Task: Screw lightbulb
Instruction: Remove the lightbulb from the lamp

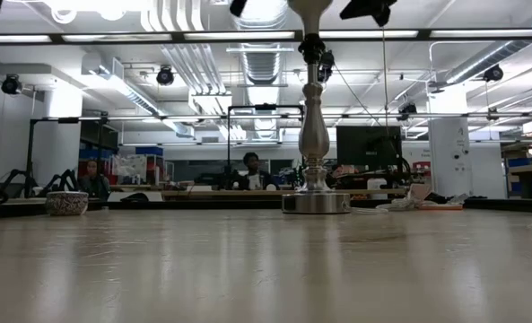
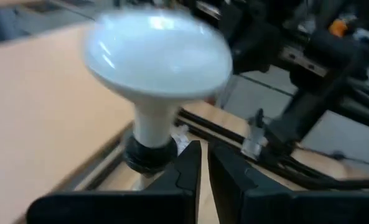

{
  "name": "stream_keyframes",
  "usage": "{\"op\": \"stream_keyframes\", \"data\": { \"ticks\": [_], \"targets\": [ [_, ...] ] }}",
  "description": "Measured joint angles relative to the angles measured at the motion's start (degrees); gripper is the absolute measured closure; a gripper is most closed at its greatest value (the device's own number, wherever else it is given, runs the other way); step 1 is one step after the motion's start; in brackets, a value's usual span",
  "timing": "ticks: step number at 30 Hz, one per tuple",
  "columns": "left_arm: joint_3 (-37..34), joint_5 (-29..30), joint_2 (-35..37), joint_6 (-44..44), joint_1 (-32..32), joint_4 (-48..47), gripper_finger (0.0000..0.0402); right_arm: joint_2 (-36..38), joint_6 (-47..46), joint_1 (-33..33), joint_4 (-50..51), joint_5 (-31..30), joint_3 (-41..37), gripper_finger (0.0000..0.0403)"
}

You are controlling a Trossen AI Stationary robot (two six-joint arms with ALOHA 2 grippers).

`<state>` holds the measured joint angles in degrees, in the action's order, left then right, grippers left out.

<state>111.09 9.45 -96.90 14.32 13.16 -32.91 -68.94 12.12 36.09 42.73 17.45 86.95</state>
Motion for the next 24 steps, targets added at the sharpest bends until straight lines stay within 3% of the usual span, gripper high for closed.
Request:
{"op": "stream_keyframes", "data": {
  "ticks": [8, 10, 15, 19, 24],
  "targets": [
    [3.36, 19.85, 2.65, -6.27, 1.12, -0.31, 0.0381, 2.28, -4.14, 3.84, -5.71, 0.1, 2.31, 0.0403],
    [3.64, 19.13, 2.2, -7.54, 2.56, 2.34, 0.0381, 1.11, -4.86, 3.94, -5.65, 2.18, 4.44, 0.0403],
    [3.3, 10.67, 0.87, -7.93, 5.73, 10.61, 0.0381, -2.31, -5.76, 3.92, -5.84, 5.16, 10.18, 0.0403],
    [3.21, 10.35, -0.34, -7.88, 6.28, 10.92, 0.0381, -4.14, -7.08, 3.92, -5.62, 7.6, 12.03, 0.0403],
    [3.21, 5.38, -1.47, -7.77, 6.41, 11.67, 0.0381, -3.89, -7.17, 2.84, -5.76, 8.54, 11.29, 0.0403]
  ]
}}
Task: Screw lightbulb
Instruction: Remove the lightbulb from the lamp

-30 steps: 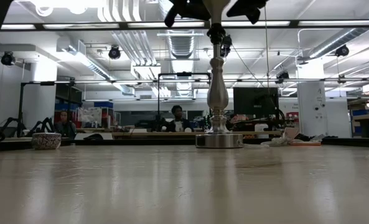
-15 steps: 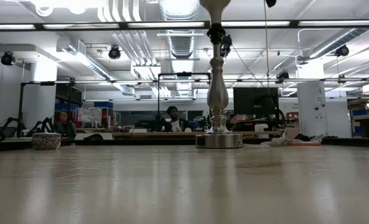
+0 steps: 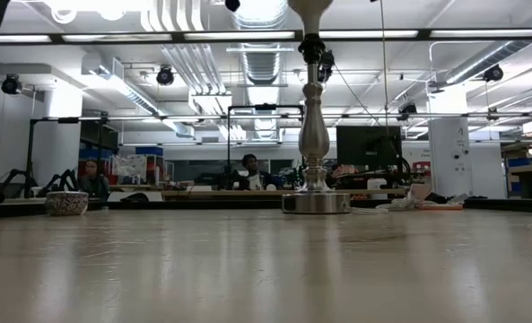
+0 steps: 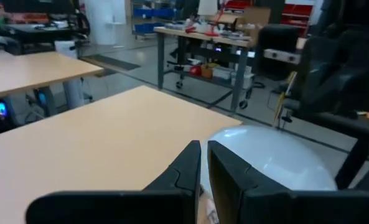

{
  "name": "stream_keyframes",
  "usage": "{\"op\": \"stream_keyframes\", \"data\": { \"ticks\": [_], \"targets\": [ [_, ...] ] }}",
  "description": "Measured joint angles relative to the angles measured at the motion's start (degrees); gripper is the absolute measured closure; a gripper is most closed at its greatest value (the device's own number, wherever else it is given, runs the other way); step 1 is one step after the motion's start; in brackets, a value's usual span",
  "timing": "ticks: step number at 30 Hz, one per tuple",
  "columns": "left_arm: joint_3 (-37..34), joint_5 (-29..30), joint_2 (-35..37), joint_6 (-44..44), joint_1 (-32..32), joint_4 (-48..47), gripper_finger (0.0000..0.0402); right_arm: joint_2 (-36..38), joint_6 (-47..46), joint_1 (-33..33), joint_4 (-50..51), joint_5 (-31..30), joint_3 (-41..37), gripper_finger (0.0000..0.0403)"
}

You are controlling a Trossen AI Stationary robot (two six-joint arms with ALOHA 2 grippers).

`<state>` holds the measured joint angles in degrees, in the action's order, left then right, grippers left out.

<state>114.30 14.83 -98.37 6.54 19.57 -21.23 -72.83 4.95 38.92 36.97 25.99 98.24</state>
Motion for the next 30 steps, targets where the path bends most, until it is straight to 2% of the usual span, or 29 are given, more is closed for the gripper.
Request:
{"op": "stream_keyframes", "data": {
  "ticks": [12, 30],
  "targets": [
    [0.04, -2.91, -1.49, 2.16, -0.02, 1.66, 0.0381, -1.47, 1.0, -2.89, -0.04, -0.17, -1.25, 0.0403],
    [-1.36, -8.94, -1.42, 7.75, -0.17, 1.57, 0.0381, -2.14, 2.44, -2.94, 0.0, -0.56, -1.9, 0.0403]
  ]
}}
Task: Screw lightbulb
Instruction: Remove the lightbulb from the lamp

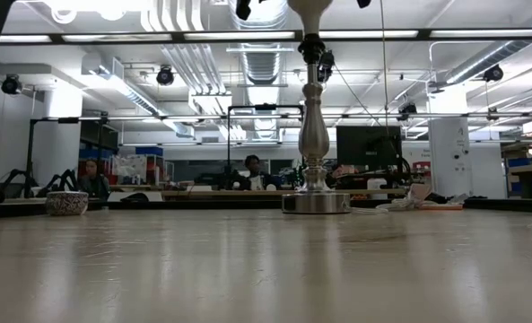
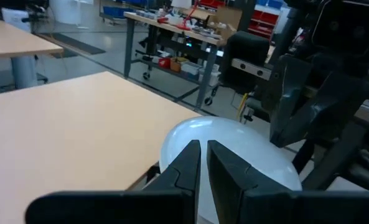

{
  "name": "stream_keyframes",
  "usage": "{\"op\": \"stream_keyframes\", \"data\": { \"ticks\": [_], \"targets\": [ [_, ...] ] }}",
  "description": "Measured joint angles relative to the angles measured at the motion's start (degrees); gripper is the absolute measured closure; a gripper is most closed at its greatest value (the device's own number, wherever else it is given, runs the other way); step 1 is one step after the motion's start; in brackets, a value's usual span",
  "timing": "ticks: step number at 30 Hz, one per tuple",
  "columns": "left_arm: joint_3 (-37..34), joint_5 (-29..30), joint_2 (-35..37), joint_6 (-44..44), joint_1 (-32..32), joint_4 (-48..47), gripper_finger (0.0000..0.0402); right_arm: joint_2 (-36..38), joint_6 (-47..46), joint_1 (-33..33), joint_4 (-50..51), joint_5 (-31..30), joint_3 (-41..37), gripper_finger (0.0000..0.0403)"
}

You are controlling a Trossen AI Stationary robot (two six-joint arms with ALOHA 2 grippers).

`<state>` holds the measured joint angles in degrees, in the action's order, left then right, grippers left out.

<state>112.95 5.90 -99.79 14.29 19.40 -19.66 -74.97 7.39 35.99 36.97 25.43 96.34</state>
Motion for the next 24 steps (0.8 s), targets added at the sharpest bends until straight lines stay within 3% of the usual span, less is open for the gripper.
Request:
{"op": "stream_keyframes", "data": {
  "ticks": [24],
  "targets": [
    [-0.09, -2.87, 0.07, 5.3, -2.52, -0.44, 0.0381, -0.09, 4.13, 0.07, -0.41, -4.97, -0.84, 0.0403]
  ]
}}
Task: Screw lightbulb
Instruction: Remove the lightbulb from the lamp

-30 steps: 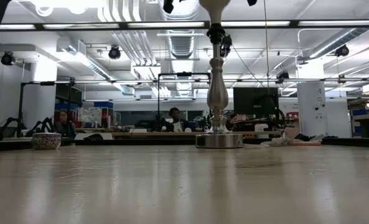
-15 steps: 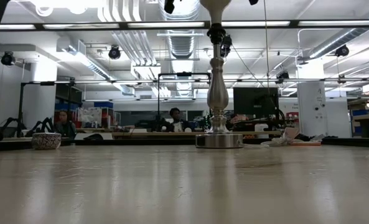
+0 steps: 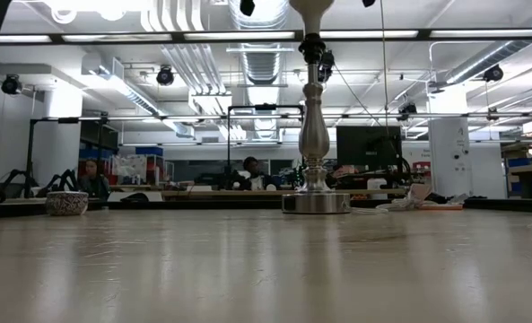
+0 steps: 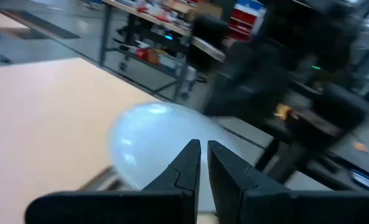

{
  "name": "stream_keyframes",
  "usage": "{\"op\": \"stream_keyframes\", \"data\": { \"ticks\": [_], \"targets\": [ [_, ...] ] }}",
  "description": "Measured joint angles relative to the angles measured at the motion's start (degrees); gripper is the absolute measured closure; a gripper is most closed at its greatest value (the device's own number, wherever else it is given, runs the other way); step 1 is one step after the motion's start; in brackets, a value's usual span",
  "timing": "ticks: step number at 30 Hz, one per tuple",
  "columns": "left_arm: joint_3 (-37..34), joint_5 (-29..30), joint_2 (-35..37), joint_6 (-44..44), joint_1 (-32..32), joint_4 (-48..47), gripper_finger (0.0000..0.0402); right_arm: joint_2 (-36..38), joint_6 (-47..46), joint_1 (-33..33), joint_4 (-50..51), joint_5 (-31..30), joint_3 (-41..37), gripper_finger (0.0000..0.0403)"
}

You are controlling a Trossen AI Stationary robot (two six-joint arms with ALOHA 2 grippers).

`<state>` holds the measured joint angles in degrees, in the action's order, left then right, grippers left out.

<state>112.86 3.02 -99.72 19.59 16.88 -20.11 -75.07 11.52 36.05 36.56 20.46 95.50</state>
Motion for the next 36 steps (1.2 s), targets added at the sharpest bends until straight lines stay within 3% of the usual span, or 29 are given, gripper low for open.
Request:
{"op": "stream_keyframes", "data": {
  "ticks": [15, 19, 36],
  "targets": [
    [-0.27, 0.54, 1.38, 0.39, -1.83, 1.28, 0.0381, -0.59, 0.59, 0.33, -1.98, -2.42, 1.65, 0.0403],
    [-0.26, 3.34, 2.31, -1.73, -1.71, 2.89, 0.0381, -0.4, 0.51, 0.32, -0.96, -2.42, 3.6, 0.0403],
    [-0.15, 5.45, -0.09, -4.06, 3.06, 5.1, 0.0381, -0.09, -2.95, -0.33, 0.51, 4.16, 2.56, 0.0403]
  ]
}}
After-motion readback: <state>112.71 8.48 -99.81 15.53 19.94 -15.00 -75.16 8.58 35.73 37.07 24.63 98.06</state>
